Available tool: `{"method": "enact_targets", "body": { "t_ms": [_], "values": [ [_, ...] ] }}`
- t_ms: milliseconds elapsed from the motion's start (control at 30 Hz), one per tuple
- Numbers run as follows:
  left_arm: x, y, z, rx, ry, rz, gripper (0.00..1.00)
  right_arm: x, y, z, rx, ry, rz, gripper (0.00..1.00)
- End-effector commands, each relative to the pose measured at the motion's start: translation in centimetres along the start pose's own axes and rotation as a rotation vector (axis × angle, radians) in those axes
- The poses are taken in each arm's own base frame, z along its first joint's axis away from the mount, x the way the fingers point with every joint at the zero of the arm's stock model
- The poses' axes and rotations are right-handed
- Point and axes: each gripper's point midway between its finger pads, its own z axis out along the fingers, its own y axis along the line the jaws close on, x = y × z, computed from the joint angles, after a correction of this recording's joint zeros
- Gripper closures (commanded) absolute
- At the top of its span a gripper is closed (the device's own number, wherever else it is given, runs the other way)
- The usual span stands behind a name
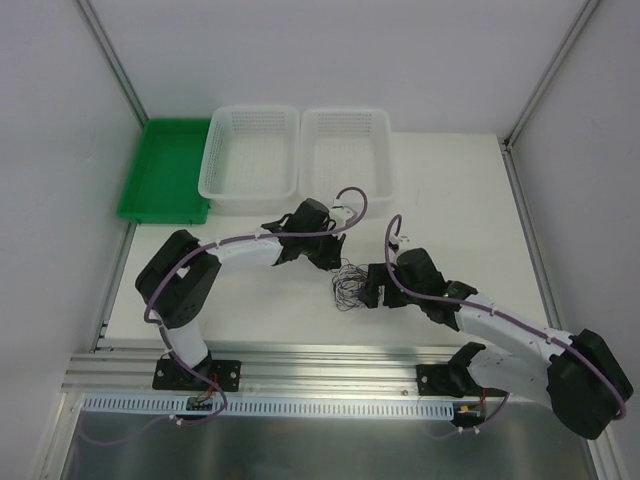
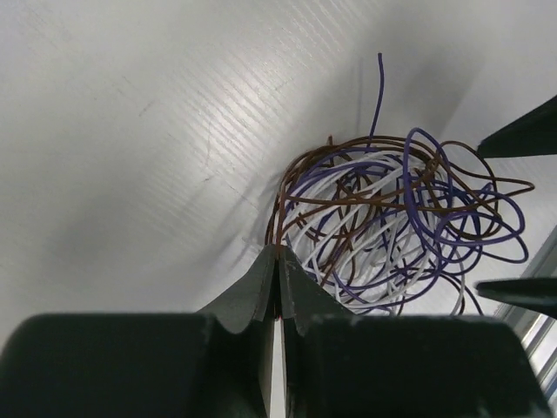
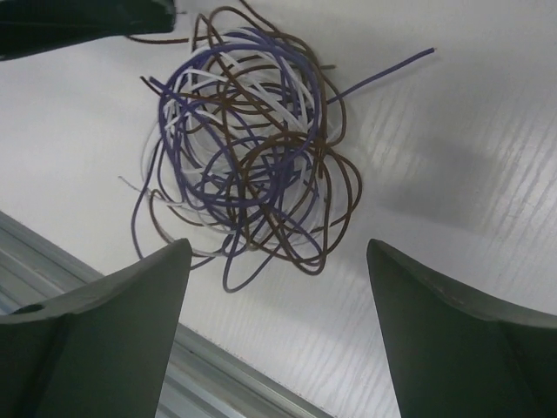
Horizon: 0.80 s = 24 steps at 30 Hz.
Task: Untangle the cables
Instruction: Untie the cable.
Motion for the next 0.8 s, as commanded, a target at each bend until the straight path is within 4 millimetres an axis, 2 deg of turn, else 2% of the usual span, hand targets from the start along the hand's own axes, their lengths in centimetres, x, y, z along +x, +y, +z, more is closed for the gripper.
{"method": "enact_targets", "body": {
  "t_ms": [0,67,100,167,200,233,267,433,500,533,567,600,633,667,733,767],
  "values": [
    [-1.1,-1.2,-2.1,-0.021,-0.09,-0.05,1.0,-2.0,0.4,1.7,0.016,-0.09,0.033,0.18],
    [-0.5,-0.8,-3.1,-0.06,-0.115,-0.075,1.0,-1.9,0.0,2.3,0.046,-0.073,0.031,0.27],
    [-0.2,-0.3,-3.5,-0.098,-0.122,-0.104,1.0,-2.1,-0.5,2.3,0.075,-0.084,0.03,0.42],
    [0.3,1.4,-5.0,-0.211,-0.16,-0.147,1.0,-2.1,-1.7,2.2,0.137,-0.093,0.028,0.64],
    [0.8,2.0,-5.5,-0.25,-0.167,-0.164,1.0,-2.2,-2.1,1.9,0.159,-0.102,0.02,0.82],
    [1.2,3.4,-6.3,-0.335,-0.179,-0.188,1.0,-1.6,-3.0,1.6,0.202,-0.08,0.012,0.91],
    [1.9,3.7,-7.2,-0.367,-0.195,-0.228,1.0,-2.0,-4.0,1.2,0.256,-0.099,0.007,0.98],
    [4.4,7.4,-11.7,-0.565,-0.249,-0.389,1.0,-2.2,-7.3,-1.7,0.426,-0.126,0.017,0.99],
    [6.3,8.8,-13.0,-0.633,-0.261,-0.485,1.0,-2.8,-8.1,-2.7,0.476,-0.153,0.028,0.99],
    [6.2,9.7,-14.5,-0.658,-0.309,-0.539,1.0,-2.9,-8.7,-3.6,0.502,-0.161,0.045,0.99],
    [8.1,10.3,-15.0,-0.687,-0.297,-0.606,1.0,-3.2,-9.1,-4.2,0.529,-0.177,0.049,0.99],
    [8.6,10.7,-15.6,-0.701,-0.315,-0.642,1.0,-3.5,-9.4,-4.6,0.539,-0.191,0.058,0.99],
    [8.6,11.6,-17.1,-0.725,-0.368,-0.69,1.0,-3.5,-9.7,-5.1,0.553,-0.189,0.06,0.99],
    [10.1,11.9,-17.4,-0.744,-0.366,-0.735,1.0,-3.7,-9.9,-5.5,0.562,-0.198,0.063,0.99],
    [10.4,12.6,-19.3,-0.787,-0.439,-0.779,1.0,-3.7,-10.5,-6.0,0.589,-0.189,0.072,0.99],
    [11.4,12.8,-19.7,-0.808,-0.438,-0.803,1.0,-3.6,-10.7,-6.0,0.598,-0.179,0.07,0.99]
  ]
}}
